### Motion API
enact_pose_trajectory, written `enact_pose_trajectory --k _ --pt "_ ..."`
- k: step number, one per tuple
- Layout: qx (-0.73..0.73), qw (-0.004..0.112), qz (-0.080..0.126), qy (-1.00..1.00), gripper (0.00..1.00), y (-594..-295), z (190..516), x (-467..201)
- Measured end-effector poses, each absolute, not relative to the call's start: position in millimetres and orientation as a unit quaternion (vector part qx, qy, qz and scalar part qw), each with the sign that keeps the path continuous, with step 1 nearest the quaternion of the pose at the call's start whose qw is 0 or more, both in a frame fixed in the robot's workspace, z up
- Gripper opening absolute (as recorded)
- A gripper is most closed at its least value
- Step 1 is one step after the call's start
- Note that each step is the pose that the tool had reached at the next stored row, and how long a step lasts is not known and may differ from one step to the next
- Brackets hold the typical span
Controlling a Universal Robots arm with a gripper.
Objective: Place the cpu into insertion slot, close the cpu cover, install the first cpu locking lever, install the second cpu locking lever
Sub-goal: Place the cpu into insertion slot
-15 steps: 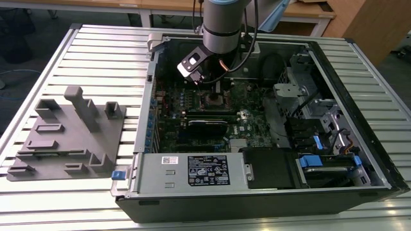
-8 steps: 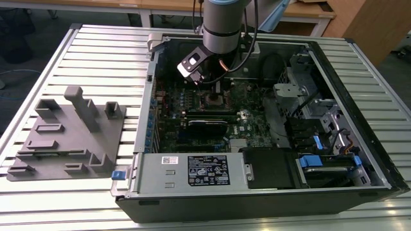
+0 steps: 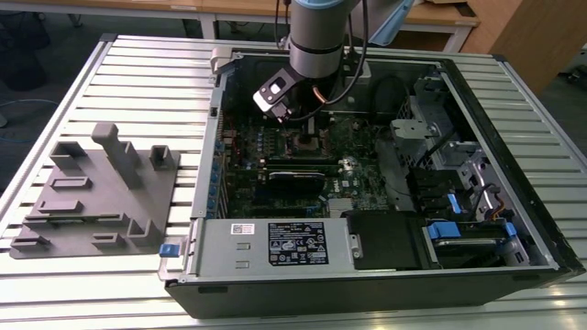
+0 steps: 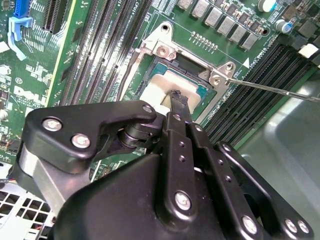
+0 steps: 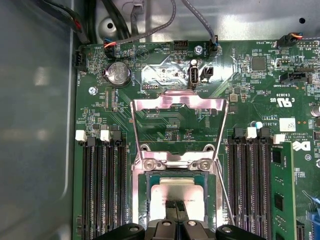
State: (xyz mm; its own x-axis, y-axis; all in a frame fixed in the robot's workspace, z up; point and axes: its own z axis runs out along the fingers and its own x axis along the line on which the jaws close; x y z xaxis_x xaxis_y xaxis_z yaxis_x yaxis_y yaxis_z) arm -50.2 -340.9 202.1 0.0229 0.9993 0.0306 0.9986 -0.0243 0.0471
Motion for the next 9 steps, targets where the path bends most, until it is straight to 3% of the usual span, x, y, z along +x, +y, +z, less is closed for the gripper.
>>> enact_pose_trajectory --k 9 --pt "0.715 0.006 0.027 0.698 0.11 -341.0 199.6 -50.2"
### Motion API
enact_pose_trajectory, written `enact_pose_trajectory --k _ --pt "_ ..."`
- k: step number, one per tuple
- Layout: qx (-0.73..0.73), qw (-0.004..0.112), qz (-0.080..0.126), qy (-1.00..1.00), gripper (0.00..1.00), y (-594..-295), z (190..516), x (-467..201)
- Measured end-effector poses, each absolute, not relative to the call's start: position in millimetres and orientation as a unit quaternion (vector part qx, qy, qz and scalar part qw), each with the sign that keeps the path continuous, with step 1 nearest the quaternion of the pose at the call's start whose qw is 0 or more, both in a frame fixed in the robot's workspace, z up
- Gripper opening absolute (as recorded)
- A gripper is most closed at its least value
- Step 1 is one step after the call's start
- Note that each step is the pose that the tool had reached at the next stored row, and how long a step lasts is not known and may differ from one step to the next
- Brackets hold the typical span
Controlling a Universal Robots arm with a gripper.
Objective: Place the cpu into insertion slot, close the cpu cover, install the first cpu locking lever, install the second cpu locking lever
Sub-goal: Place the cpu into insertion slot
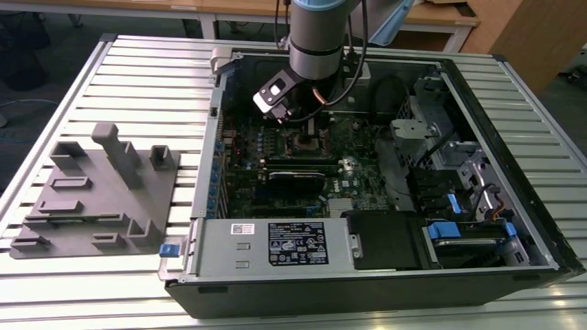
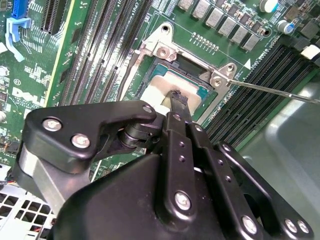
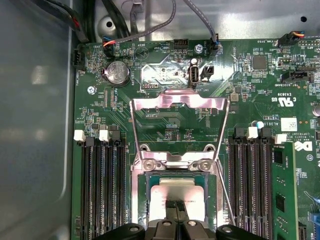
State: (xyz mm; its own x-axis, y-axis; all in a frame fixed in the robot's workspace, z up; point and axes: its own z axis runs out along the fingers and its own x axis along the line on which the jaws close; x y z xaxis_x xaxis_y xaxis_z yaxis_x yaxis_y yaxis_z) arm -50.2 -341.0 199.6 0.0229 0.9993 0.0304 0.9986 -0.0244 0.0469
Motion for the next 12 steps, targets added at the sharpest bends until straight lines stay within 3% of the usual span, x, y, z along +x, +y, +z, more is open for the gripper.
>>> enact_pose_trajectory --k 12 --pt "0.715 0.006 0.027 0.698 0.11 -341.0 197.7 -50.2"
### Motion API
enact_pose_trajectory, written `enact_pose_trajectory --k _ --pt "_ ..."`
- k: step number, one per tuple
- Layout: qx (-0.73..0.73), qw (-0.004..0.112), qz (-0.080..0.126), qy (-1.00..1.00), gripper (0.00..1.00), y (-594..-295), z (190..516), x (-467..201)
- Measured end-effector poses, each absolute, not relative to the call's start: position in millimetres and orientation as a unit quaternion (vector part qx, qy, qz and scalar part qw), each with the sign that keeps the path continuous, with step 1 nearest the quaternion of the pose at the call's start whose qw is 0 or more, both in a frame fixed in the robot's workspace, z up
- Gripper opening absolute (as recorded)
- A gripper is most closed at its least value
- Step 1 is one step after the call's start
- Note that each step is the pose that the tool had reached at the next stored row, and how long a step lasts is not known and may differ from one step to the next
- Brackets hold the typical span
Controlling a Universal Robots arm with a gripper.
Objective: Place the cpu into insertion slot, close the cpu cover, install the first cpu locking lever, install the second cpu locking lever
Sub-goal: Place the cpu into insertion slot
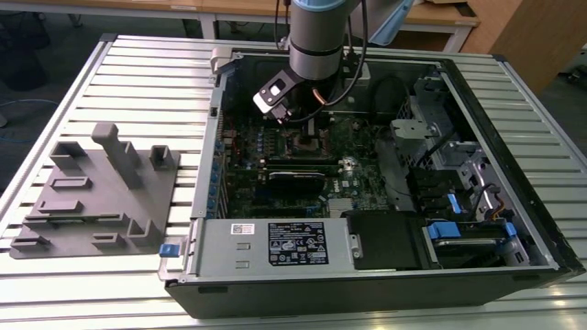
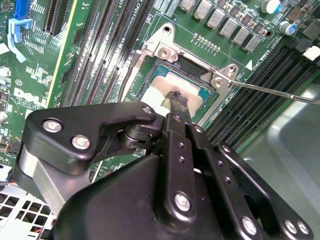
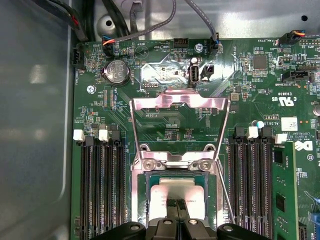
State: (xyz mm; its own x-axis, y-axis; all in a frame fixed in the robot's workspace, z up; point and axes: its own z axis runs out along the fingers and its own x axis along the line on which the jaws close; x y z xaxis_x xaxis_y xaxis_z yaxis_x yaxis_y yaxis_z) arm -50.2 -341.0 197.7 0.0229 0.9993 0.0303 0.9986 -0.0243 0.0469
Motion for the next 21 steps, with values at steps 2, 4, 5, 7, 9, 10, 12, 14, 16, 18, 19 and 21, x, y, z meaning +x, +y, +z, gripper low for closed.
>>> enact_pose_trajectory --k 2,4,5,7,9,10,12,14,16,18,19,21 --pt "0.715 0.006 0.027 0.698 0.11 -341.0 197.7 -50.2" --pt "0.715 0.006 0.027 0.698 0.11 -341.0 197.7 -50.2" --pt "0.715 0.006 0.027 0.698 0.11 -341.0 197.7 -50.2" --pt "0.715 0.006 0.027 0.698 0.11 -341.0 197.6 -50.2" --pt "0.715 0.006 0.027 0.698 0.11 -341.0 197.3 -50.2" --pt "0.715 0.006 0.027 0.698 0.11 -341.1 197.3 -50.3" --pt "0.715 0.006 0.027 0.698 0.11 -341.1 197.3 -50.3" --pt "0.715 0.006 0.027 0.698 0.11 -341.1 197.3 -50.3" --pt "0.715 0.006 0.028 0.698 0.11 -341.0 198.0 -50.2" --pt "0.715 0.006 0.029 0.698 0.11 -340.6 199.8 -50.0" --pt "0.715 0.006 0.028 0.698 0.11 -340.7 201.6 -50.0" --pt "0.715 0.006 0.028 0.698 0.11 -340.9 205.4 -50.2"
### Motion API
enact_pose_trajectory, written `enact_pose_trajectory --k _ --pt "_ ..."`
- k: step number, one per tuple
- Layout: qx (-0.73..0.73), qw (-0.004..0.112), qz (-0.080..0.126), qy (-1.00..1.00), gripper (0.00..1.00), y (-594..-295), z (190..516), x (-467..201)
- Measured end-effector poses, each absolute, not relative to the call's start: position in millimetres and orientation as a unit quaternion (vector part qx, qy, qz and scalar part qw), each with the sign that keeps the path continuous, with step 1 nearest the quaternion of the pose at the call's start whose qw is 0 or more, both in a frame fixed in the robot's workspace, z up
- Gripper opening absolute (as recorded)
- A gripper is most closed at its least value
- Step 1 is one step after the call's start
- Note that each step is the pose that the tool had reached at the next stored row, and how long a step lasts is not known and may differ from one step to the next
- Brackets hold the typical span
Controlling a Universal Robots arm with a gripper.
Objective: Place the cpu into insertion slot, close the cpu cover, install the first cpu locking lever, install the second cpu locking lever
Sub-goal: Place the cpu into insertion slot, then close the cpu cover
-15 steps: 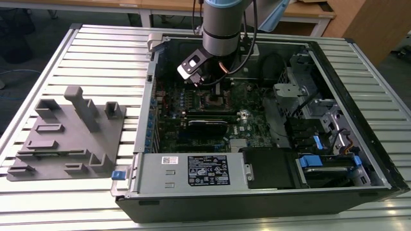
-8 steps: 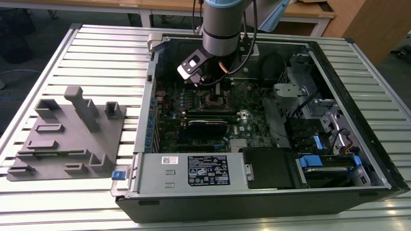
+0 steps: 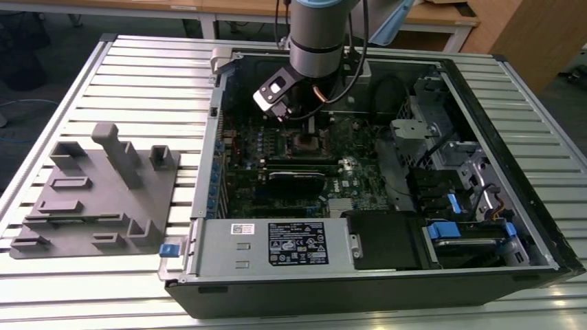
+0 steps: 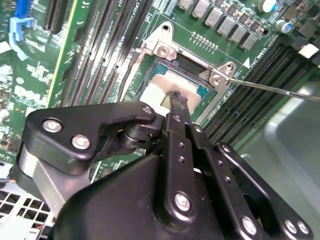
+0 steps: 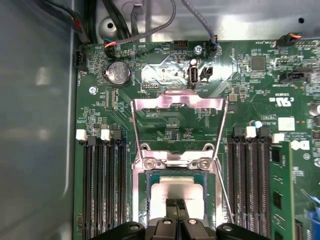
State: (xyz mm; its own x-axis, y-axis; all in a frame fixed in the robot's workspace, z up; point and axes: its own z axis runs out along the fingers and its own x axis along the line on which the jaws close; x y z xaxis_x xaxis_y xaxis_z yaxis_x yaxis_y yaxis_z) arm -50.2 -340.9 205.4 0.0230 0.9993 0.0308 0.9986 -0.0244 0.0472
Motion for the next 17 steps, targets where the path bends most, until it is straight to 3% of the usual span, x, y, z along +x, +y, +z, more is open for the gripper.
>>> enact_pose_trajectory --k 17 --pt "0.715 0.006 0.027 0.698 0.11 -341 223 -48"
